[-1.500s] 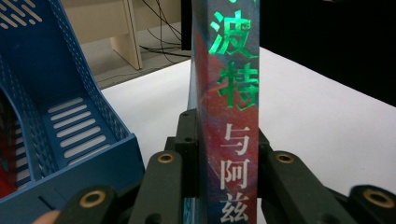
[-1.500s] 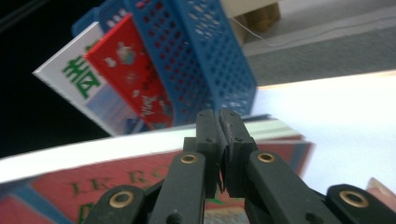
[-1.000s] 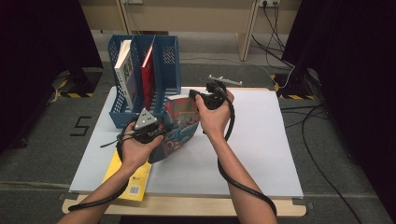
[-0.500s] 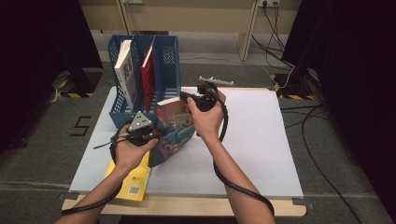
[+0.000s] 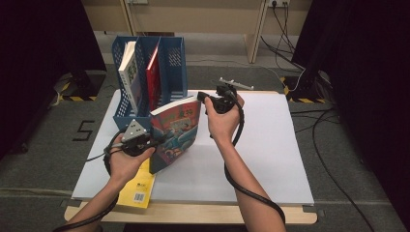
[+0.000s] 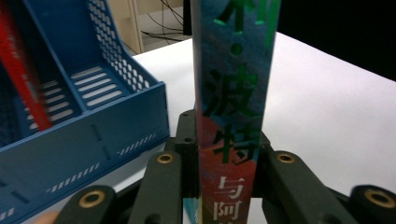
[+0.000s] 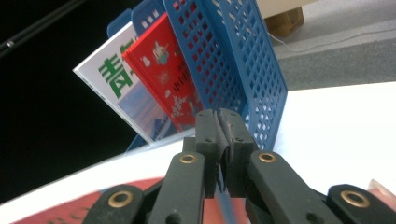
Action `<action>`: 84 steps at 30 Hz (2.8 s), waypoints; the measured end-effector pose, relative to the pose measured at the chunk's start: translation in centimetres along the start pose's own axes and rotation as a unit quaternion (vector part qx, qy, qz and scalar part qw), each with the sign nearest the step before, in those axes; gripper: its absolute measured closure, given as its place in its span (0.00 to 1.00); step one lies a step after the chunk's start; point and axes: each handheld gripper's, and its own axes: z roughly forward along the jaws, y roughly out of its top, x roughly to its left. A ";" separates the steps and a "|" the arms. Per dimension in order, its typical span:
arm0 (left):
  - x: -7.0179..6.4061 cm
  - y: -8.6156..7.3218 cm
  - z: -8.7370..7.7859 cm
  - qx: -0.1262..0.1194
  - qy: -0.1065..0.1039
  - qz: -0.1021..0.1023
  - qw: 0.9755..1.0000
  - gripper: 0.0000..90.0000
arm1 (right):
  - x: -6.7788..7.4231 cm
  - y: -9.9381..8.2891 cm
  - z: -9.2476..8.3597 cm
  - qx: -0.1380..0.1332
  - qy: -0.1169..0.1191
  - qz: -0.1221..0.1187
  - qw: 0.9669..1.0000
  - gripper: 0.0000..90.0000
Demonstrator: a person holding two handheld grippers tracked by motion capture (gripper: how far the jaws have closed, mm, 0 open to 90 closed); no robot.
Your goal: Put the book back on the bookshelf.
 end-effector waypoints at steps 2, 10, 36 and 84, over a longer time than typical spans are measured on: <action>0.3 -0.3 -0.4 -0.002 0.006 0.003 1.000 0.82 | -0.1 -0.1 0.0 0.003 0.008 0.001 1.000 0.96; 1.3 -1.2 -1.7 -0.012 0.015 -0.005 1.000 0.82 | -0.8 0.0 -1.0 -0.003 -0.005 0.000 1.000 0.96; 1.9 -1.8 -2.2 -0.035 0.022 0.008 0.999 0.79 | -6.6 -3.6 -3.3 0.029 -0.047 0.038 0.998 0.93; 0.7 -0.5 -0.9 -0.103 0.041 -0.029 0.993 0.82 | -5.8 -4.7 -3.2 0.052 -0.023 0.030 0.998 0.91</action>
